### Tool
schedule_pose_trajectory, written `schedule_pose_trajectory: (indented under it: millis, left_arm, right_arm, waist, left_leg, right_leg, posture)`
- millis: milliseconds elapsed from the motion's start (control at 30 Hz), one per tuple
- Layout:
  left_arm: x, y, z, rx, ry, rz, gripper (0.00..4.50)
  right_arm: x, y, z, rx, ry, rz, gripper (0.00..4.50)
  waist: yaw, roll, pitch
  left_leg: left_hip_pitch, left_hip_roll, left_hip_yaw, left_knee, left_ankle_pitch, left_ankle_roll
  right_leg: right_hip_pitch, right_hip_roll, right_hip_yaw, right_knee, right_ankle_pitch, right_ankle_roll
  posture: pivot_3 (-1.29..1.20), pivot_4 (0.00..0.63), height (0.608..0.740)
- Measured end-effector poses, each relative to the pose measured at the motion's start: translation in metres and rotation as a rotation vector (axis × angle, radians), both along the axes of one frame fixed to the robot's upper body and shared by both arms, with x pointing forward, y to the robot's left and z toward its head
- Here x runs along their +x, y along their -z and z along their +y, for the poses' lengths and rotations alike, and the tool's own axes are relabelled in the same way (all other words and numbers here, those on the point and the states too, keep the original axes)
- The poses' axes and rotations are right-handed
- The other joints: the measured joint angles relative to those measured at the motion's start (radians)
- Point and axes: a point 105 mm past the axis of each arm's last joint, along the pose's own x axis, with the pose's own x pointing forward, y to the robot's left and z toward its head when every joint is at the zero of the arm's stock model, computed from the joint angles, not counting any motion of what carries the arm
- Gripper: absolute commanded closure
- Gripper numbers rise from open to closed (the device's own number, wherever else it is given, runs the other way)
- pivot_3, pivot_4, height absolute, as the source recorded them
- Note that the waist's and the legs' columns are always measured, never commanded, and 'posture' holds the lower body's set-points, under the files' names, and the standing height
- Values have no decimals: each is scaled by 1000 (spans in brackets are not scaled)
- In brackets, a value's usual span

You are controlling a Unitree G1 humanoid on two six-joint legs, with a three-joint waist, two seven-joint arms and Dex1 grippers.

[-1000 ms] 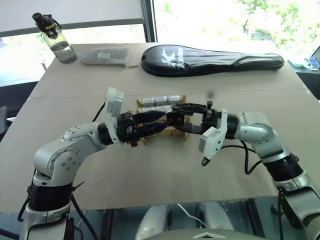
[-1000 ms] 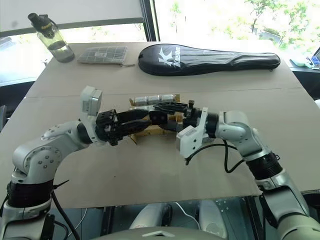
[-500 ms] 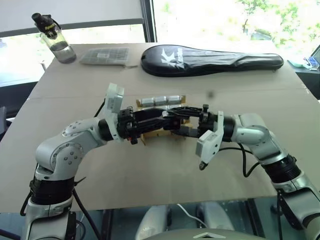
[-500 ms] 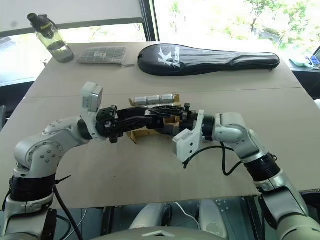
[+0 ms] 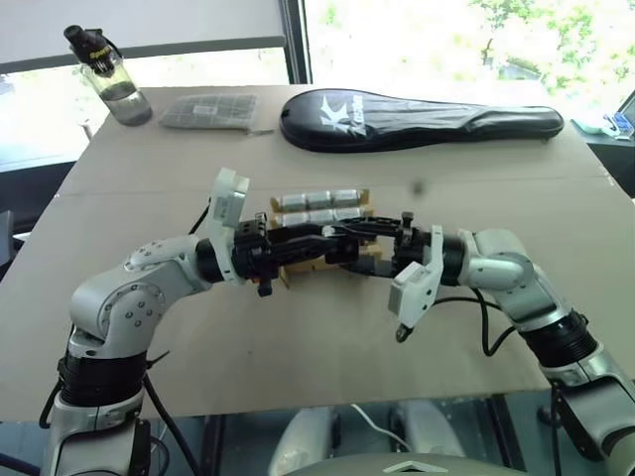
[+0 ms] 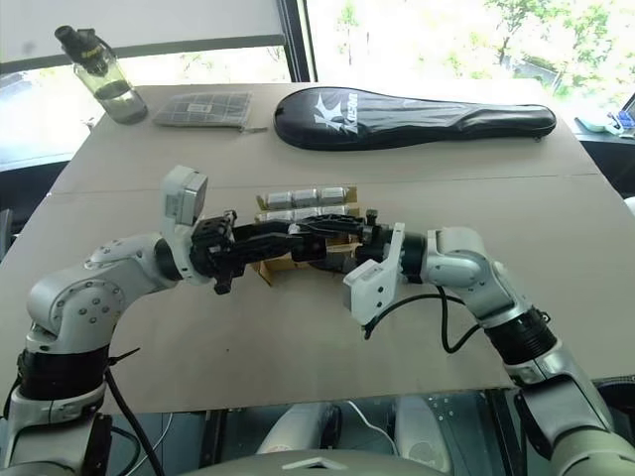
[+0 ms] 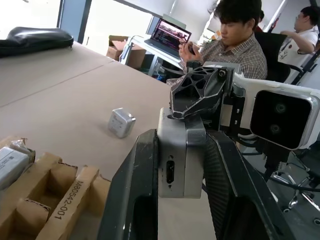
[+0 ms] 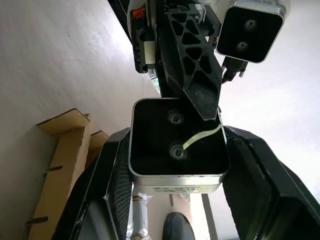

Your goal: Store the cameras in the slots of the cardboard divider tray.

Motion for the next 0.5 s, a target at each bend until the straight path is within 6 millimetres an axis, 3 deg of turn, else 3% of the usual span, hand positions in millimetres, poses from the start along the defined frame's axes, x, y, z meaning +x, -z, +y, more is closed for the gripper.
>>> schedule_pose_trajectory:
  millis: [67, 133, 267, 300, 367, 500]
  left_arm:
    - [1, 2, 1, 10, -10, 3, 3831]
    - [4, 3, 4, 27, -31, -2, 3831]
    - [19, 6, 19, 83, -125, -82, 3831]
    - [21, 6, 22, 87, -138, -92, 3831]
    - [32, 6, 29, 91, -167, -158, 3831]
    - [53, 11, 44, 143, -208, -230, 3831]
  right_arm:
    - [1, 3, -6, 7, 29, 30, 76]
    - [5, 13, -19, 37, 90, 122, 76]
    - [11, 49, -80, 237, 334, 611, 76]
    - [11, 54, -87, 255, 359, 670, 76]
    - [-3, 60, -105, 362, 379, 918, 76]
    - [-26, 72, -127, 473, 396, 1178, 76]
  waist:
    - [4, 0, 0]
    - [7, 0, 0]
    - [11, 0, 0]
    - [9, 0, 0]
    - [8, 1, 1]
    - [7, 0, 1]
  left_leg:
    - [0, 0, 0, 0, 0, 0]
    - [0, 0, -1, 0, 0, 0]
    - [-1, -1, -1, 0, 0, 0]
    - [-1, -1, -1, 0, 0, 0]
    - [0, 0, -1, 0, 0, 0]
    - [1, 0, -2, 0, 0, 0]
  right_leg:
    - [0, 0, 0, 0, 0, 0]
    - [0, 0, 0, 0, 0, 0]
    - [1, -1, 0, -1, 0, 0]
    - [1, -1, 0, -1, 0, 0]
    - [1, -1, 0, 0, 0, 0]
    - [3, 0, 0, -1, 0, 0]
  posture:
    - [0, 150, 740]
    - [0, 150, 740]
    - [0, 150, 740]
    - [0, 150, 740]
    - [0, 150, 740]
    - [0, 150, 740]
